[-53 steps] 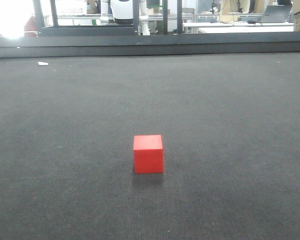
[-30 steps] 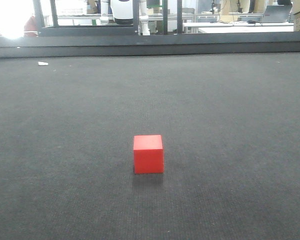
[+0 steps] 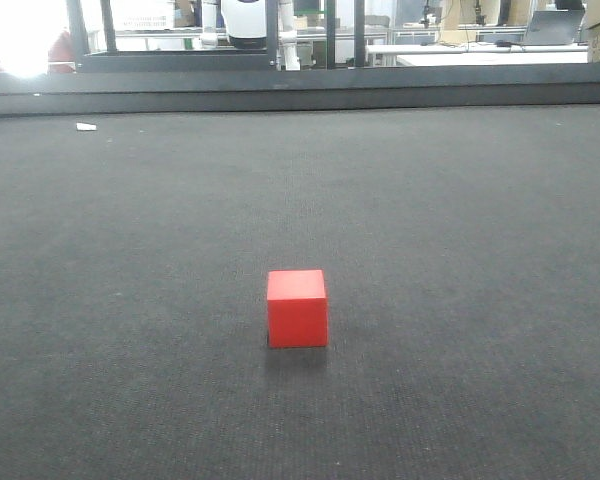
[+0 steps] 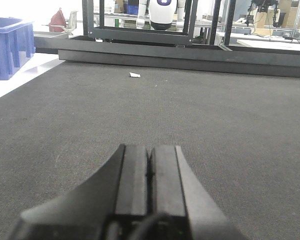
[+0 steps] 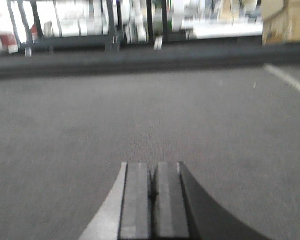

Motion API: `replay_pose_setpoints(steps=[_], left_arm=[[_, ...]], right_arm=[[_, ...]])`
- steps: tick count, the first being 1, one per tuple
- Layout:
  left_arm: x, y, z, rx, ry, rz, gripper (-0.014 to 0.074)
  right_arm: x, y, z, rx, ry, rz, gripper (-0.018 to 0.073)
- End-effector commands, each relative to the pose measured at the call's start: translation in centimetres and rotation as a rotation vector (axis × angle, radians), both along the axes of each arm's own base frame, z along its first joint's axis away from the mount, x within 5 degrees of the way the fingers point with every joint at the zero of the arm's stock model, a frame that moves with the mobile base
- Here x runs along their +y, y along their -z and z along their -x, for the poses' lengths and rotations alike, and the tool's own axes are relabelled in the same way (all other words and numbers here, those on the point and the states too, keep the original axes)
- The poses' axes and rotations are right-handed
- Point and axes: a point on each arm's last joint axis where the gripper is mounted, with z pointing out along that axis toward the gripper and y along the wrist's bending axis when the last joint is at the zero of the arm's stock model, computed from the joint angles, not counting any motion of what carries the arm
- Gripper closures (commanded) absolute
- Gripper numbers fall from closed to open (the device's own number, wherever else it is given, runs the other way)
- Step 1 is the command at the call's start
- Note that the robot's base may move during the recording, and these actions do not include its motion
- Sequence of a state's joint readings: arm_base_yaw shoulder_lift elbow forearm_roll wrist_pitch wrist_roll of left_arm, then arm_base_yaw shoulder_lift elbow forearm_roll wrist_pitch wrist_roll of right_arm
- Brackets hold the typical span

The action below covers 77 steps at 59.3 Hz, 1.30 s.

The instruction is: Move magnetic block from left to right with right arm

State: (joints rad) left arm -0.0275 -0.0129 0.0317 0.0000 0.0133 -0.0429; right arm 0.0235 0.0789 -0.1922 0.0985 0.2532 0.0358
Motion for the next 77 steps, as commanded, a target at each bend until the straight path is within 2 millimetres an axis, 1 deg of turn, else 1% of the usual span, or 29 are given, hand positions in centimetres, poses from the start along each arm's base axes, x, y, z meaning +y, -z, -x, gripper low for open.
replay_pose_setpoints(steps=[1,5,13,22,27,36,42,49,56,58,63,67,70,73,74,77], left_arm=[[0.0,-0.5,0.1,-0.085,0.006,0.007,0.0713],[0.0,-0.5,0.1,-0.085,0.006,0.007,0.0713],[0.0,-0.5,0.1,-0.085,0.006,0.007,0.0713],[0.0,-0.5,0.1,-0.085,0.006,0.007,0.0713],[0.0,-0.5,0.1,-0.085,0.006,0.007,0.0713],[0.0,-0.5,0.1,-0.085,0.006,0.007,0.0713],[0.0,-0.5,0.1,-0.085,0.006,0.007,0.0713],[0.0,-0.5,0.1,-0.085,0.006,0.007,0.0713],[0.0,-0.5,0.1,-0.085,0.006,0.007,0.0713],[0.0,-0.5,0.1,-0.085,0.006,0.007,0.0713],[0.0,-0.5,0.1,-0.085,0.006,0.007,0.0713],[0.0,-0.5,0.1,-0.085,0.006,0.007,0.0713],[0.0,-0.5,0.1,-0.085,0.006,0.007,0.0712],[0.0,-0.5,0.1,-0.085,0.006,0.007,0.0713],[0.0,-0.5,0.1,-0.085,0.006,0.007,0.0713],[0.0,-0.5,0.1,-0.085,0.006,0.007,0.0713]], right_arm=[[0.0,-3.1,-0.5,0.014,-0.001,0.002,0.0503],[0.1,-4.2,-1.2,0.089,-0.008,0.010,0.0503],[0.3,-5.1,-3.4,0.268,-0.030,0.063,0.0503],[0.4,-4.7,-5.9,0.465,-0.048,0.070,0.0503],[0.4,-4.1,-7.4,0.611,-0.058,0.078,0.0503],[0.9,-3.5,-9.6,0.794,-0.054,0.031,0.0503],[1.6,-3.5,-11.0,0.862,-0.023,-0.021,0.0503],[3.0,-3.7,-12.5,0.944,0.035,-0.106,0.0502],[4.5,-4.1,-13.7,1.008,0.047,-0.124,0.0498],[5.2,-4.2,-14.0,1.030,0.031,-0.105,0.0479],[6.5,-4.2,-14.7,1.085,0.001,-0.063,0.0373],[7.8,-4.4,-15.3,1.117,-0.030,-0.029,0.0216],[8.7,-4.4,-15.8,1.139,-0.049,-0.005,0.0048],[9.6,-4.3,-16.4,1.164,-0.061,0.014,-0.0064],[9.9,-4.3,-16.6,1.170,-0.065,0.020,-0.0090],[10.8,-4.6,-17.1,1.184,-0.082,0.037,-0.0074]])
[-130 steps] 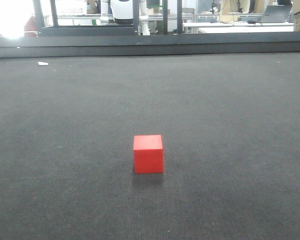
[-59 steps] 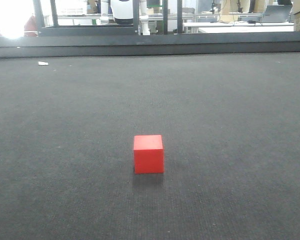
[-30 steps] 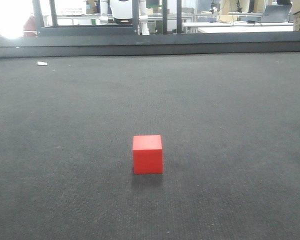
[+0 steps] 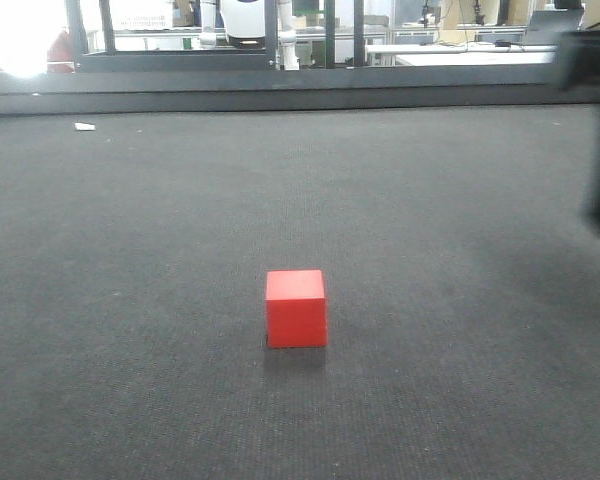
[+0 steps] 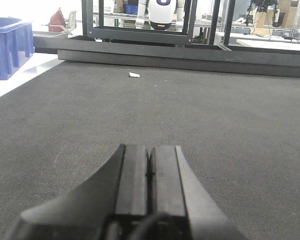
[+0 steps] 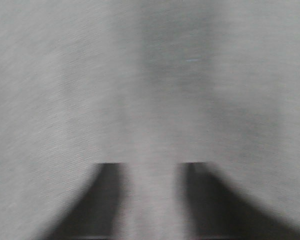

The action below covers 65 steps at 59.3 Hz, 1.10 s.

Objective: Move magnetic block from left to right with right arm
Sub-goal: 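Lower the open right gripper over the red cube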

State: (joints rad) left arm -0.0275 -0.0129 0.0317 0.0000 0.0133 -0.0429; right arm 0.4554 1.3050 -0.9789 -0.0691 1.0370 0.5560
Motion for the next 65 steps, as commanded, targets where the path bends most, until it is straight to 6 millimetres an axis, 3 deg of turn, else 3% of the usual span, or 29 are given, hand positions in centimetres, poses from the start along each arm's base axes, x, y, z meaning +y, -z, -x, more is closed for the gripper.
replay_pose_setpoints(steps=[1,11,19,32,65], left_arm=[[0.0,-0.5,0.1,-0.085,0.006,0.007,0.0713],[0.0,-0.5,0.1,-0.085,0.006,0.007,0.0713],[0.0,-0.5,0.1,-0.085,0.006,0.007,0.0713],[0.0,-0.5,0.1,-0.085,0.006,0.007,0.0713],[0.0,-0.5,0.1,-0.085,0.006,0.007,0.0713]], right_arm=[[1.5,-1.4,-1.1,-0.029,-0.039,-0.001,-0.0069],[5.2,-2.0,-2.9,0.008,-0.095,-0.015,-0.0062],[8.3,-1.9,-4.5,0.031,-0.036,-0.074,-0.0062],[12.2,-1.4,-4.9,0.049,-0.040,-0.110,-0.0062],[16.8,1.3,-5.7,0.090,-0.116,-0.083,-0.0062]])
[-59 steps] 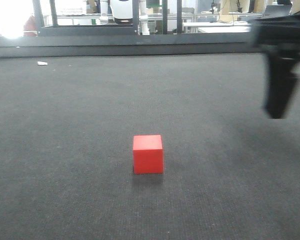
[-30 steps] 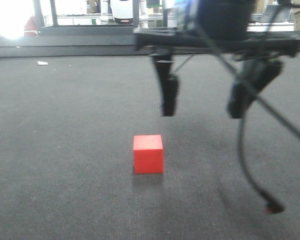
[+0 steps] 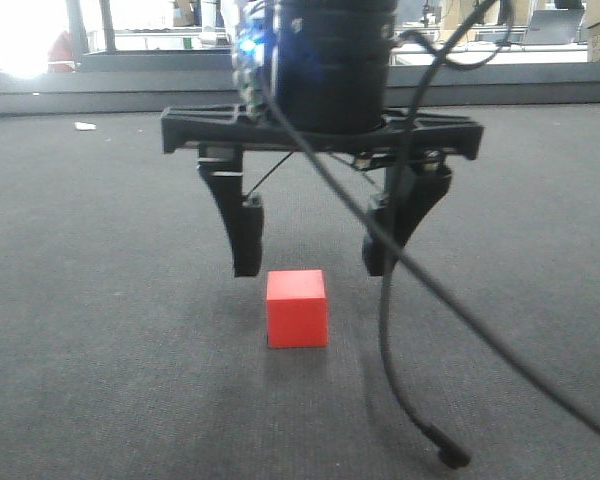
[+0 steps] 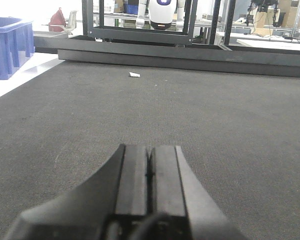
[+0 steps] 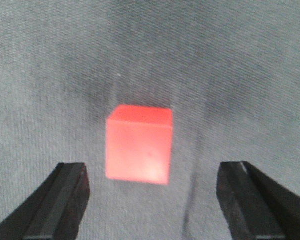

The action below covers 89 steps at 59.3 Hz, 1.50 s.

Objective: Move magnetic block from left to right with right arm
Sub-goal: 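Lower the open right gripper over the red cube, then close the right gripper on the red cube and lift it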

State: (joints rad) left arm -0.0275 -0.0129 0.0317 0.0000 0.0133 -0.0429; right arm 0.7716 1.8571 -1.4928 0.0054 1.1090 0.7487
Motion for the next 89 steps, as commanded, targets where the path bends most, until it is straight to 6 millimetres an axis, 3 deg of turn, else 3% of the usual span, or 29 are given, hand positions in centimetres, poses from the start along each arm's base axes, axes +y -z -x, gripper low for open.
replay_pose_setpoints(steps=[1,23,49,54,67,81,89], left_arm=[[0.0,-0.5,0.1,-0.085,0.006,0.007,0.0713],[0.0,-0.5,0.1,-0.085,0.006,0.007,0.0713],[0.0,-0.5,0.1,-0.085,0.006,0.007,0.0713],[0.0,-0.5,0.1,-0.085,0.006,0.007,0.0713],[0.0,-0.5,0.1,-0.085,0.006,0.007,0.0713],[0.0,-0.5,0.1,-0.085,0.006,0.007,0.0713],[0.0,-0.5,0.1,-0.085,0.006,0.007,0.0713]], right_arm=[[0.3,-2.0,-0.1,-0.057,-0.004,-0.049,-0.0062],[0.9,0.4,-0.7,-0.010,-0.002,-0.013,-0.0062],[1.0,0.5,-0.8,-0.016,0.008,-0.024,-0.0059],[1.0,0.5,-0.7,-0.009,0.008,-0.016,-0.0002],[1.0,0.5,-0.8,-0.012,0.008,-0.020,0.0272],[0.8,0.0,-0.5,-0.010,0.008,-0.018,0.0284],[0.2,-1.8,-0.2,-0.043,0.009,-0.047,0.0284]])
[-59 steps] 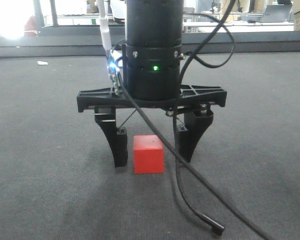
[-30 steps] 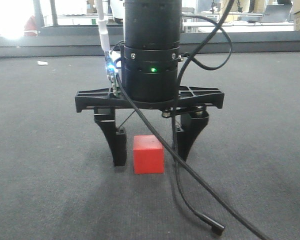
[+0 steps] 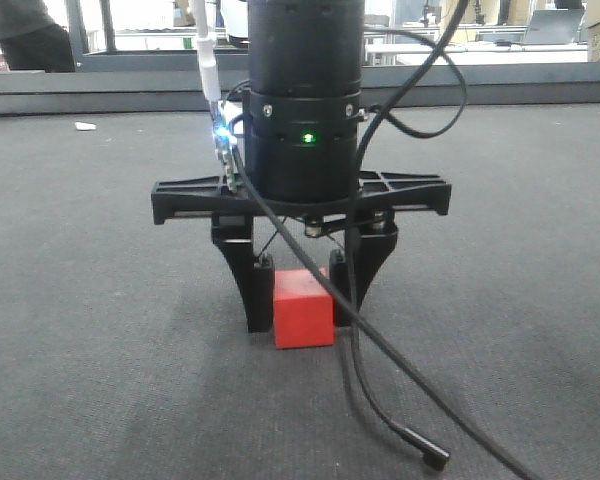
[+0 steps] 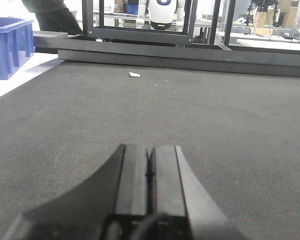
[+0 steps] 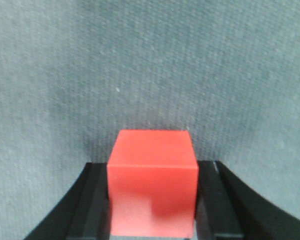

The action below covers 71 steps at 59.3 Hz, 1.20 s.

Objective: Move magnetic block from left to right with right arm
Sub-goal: 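Close the right gripper on the red cube and lift it, then hold the red cube in the right gripper while backing away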

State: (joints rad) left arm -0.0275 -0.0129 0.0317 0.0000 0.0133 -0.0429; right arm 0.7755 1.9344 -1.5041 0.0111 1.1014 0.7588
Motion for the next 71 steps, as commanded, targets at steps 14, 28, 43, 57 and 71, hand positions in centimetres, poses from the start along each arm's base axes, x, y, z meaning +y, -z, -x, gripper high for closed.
replay_pose_setpoints(steps=[14,28,43,57,71], left_arm=[[0.0,-0.5,0.1,-0.085,0.006,0.007,0.0713],[0.0,-0.5,0.1,-0.085,0.006,0.007,0.0713],[0.0,-0.5,0.1,-0.085,0.006,0.007,0.0713],[0.0,-0.5,0.1,-0.085,0.006,0.007,0.0712],[0.0,-0.5,0.1,-0.085,0.006,0.007,0.0713]], right_arm=[[-3.7,-9.1,0.6,-0.208,-0.081,-0.153,0.0284],[-9.4,-11.7,0.9,-0.372,-0.111,-0.196,0.0284],[-17.1,-11.5,3.8,-0.486,-0.009,-0.210,0.0284],[-23.5,-10.9,6.8,-0.762,0.067,-0.135,0.0284],[-26.7,-10.5,9.3,-1.061,0.065,0.005,0.0284]])
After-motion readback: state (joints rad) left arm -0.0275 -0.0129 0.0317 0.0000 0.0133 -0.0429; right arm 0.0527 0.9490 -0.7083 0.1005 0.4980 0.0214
